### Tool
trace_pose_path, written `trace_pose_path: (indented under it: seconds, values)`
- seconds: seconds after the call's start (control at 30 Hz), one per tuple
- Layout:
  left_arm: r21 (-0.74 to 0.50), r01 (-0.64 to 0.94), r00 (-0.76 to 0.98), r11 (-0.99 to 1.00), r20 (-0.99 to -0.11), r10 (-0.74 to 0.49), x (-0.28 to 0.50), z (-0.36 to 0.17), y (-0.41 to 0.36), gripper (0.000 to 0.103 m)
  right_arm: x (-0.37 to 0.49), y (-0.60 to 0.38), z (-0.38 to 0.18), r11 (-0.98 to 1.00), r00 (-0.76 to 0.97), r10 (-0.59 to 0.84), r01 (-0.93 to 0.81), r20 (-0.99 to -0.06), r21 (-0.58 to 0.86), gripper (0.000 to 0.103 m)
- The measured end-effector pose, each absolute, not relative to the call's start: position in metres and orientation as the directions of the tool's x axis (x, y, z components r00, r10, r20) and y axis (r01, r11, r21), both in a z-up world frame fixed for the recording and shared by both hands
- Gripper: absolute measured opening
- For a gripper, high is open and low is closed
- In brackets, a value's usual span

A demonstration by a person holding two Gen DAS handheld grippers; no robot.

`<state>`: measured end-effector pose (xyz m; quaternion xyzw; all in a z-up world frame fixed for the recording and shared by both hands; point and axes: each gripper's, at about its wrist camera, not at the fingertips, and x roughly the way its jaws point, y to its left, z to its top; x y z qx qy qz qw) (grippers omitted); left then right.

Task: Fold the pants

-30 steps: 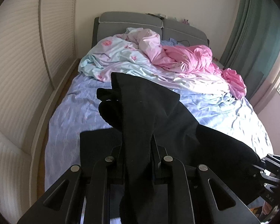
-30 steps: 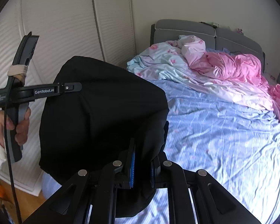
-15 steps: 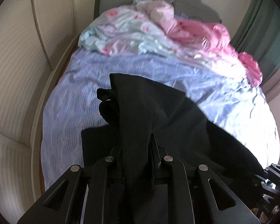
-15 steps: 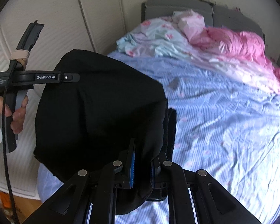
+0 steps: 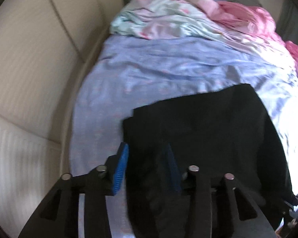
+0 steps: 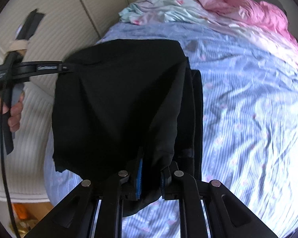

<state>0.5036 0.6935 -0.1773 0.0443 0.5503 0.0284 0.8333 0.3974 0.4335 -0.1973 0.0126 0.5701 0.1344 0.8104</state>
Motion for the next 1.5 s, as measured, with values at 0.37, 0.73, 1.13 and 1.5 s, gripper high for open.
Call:
trace_pose_path:
  seconds: [0.37, 0.73, 1.13, 1.5]
  values:
    - [0.011, -0.037, 0.431, 0.999, -0.902, 0.026, 0.424, -0.162, 0.684, 0.052, 0.376, 0.414, -0.209, 0.976, 0.273, 0.182, -0.165, -0.944, 0.141, 0.038]
    - [-0.064, -0.199, 0.292, 0.978, -0.957, -0.003, 0.368, -0.222, 0.694, 0.051, 0.357, 0.387, -0.23, 0.988, 0.237, 0.099, -0.136, -0.966, 0.068, 0.038]
    - [-0.015, -0.212, 0.333, 0.977, -0.941, 0.058, 0.254, -0.178, 0.623, 0.063, 0.299, 0.327, -0.176, 0.986, 0.365, 0.114, -0.158, -0.924, 0.059, 0.061]
    - [0.018, -0.142, 0.552, 0.99, -0.829, 0.094, 0.172, -0.061, 0.499, 0.099, 0.207, 0.227, -0.081, 0.974, 0.521, 0.154, -0.224, -0.839, 0.039, 0.082]
